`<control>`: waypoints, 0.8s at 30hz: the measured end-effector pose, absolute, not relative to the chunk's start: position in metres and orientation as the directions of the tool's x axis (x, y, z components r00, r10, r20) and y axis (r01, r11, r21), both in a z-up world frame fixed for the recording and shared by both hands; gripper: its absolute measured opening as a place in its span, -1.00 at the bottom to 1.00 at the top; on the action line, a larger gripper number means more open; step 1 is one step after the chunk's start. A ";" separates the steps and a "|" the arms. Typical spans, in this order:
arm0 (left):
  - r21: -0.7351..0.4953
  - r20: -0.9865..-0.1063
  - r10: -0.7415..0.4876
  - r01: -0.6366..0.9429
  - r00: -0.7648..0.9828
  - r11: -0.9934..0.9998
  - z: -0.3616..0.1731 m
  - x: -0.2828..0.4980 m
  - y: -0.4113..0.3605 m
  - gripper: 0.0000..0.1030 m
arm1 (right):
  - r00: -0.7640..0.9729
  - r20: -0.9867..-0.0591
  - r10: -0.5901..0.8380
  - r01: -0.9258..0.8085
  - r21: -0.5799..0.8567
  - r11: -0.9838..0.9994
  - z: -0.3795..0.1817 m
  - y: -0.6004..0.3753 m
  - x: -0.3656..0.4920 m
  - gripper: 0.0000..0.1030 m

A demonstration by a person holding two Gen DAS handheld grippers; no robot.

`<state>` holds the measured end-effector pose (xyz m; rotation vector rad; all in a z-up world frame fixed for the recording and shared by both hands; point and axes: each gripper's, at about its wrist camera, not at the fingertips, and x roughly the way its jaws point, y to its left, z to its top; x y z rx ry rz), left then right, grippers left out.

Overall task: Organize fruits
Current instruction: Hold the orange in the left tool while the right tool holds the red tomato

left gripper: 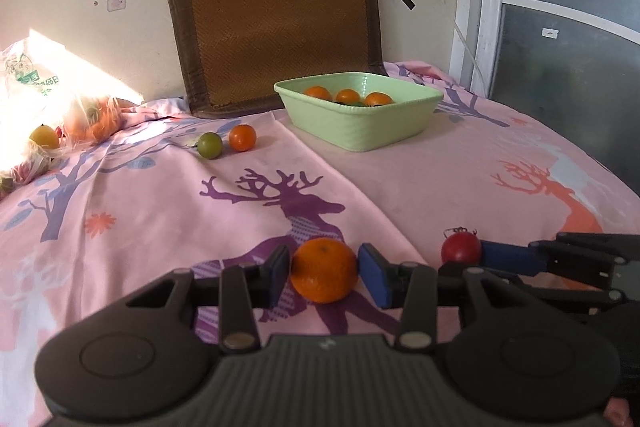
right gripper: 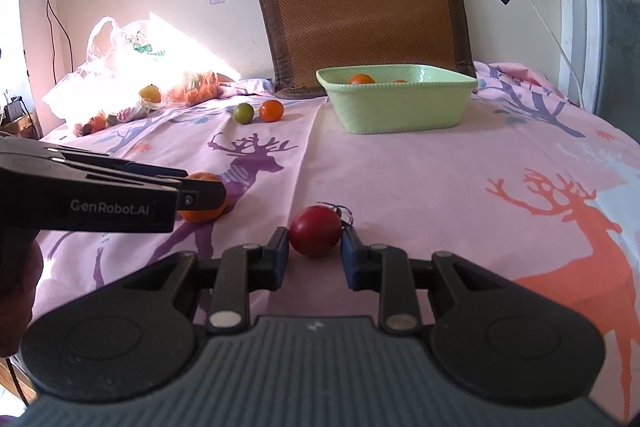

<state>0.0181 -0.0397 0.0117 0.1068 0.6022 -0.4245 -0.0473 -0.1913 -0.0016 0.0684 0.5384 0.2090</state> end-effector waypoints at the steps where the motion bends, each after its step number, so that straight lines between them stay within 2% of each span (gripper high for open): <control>1: -0.026 -0.572 -0.355 0.416 0.740 0.909 0.012 0.018 -0.040 -0.21 | 0.838 -0.501 0.216 -0.180 0.120 0.976 -0.002 -0.191 -0.047 -0.39; 24: -0.039 -0.591 -0.342 0.397 0.731 0.917 0.005 0.020 -0.036 0.06 | 0.839 -0.500 0.215 -0.182 0.116 0.977 -0.002 -0.192 -0.048 -0.36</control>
